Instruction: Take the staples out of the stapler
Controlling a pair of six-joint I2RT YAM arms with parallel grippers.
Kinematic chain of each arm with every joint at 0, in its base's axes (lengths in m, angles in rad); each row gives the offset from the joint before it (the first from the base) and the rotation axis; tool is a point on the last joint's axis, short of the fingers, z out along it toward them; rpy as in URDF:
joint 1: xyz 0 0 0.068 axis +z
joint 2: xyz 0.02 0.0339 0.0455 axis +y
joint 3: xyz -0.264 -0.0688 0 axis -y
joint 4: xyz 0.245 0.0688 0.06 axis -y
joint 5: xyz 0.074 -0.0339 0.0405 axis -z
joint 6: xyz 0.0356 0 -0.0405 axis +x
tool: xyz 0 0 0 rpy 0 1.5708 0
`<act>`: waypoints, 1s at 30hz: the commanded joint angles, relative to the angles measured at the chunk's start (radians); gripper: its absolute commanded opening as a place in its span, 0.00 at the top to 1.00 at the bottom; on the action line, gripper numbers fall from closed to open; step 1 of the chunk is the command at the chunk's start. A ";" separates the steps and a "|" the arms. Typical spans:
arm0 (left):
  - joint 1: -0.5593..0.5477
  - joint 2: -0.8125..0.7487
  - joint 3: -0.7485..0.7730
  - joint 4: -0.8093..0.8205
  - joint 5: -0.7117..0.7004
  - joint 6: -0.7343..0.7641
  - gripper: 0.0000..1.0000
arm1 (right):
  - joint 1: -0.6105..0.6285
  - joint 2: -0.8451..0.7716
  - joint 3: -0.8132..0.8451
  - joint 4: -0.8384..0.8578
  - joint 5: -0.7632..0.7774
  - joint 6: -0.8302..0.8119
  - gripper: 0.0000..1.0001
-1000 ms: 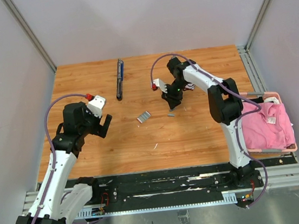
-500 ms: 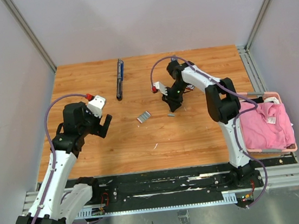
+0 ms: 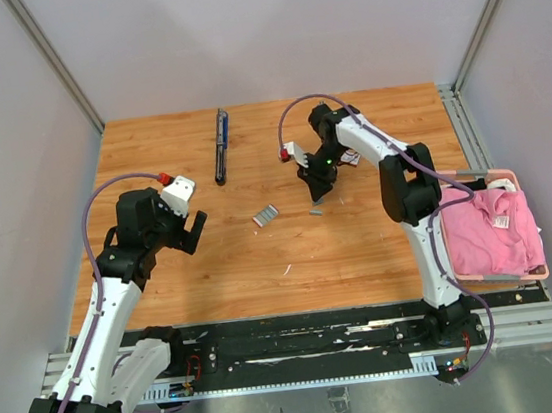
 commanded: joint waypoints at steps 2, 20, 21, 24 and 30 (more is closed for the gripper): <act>0.004 -0.014 -0.003 0.017 0.003 0.004 0.02 | -0.029 0.051 0.062 -0.088 -0.051 0.011 0.71; 0.004 -0.010 -0.003 0.017 0.002 0.004 0.02 | -0.035 0.070 0.071 -0.092 -0.063 0.022 0.74; 0.004 -0.010 -0.003 0.017 0.002 0.005 0.02 | -0.035 0.072 0.074 -0.092 -0.062 0.023 0.75; 0.004 -0.010 -0.003 0.017 0.002 0.005 0.02 | -0.034 0.075 0.077 -0.092 -0.061 0.026 0.76; 0.004 -0.010 -0.003 0.017 0.003 0.005 0.02 | -0.034 0.080 0.074 -0.093 -0.050 0.025 0.79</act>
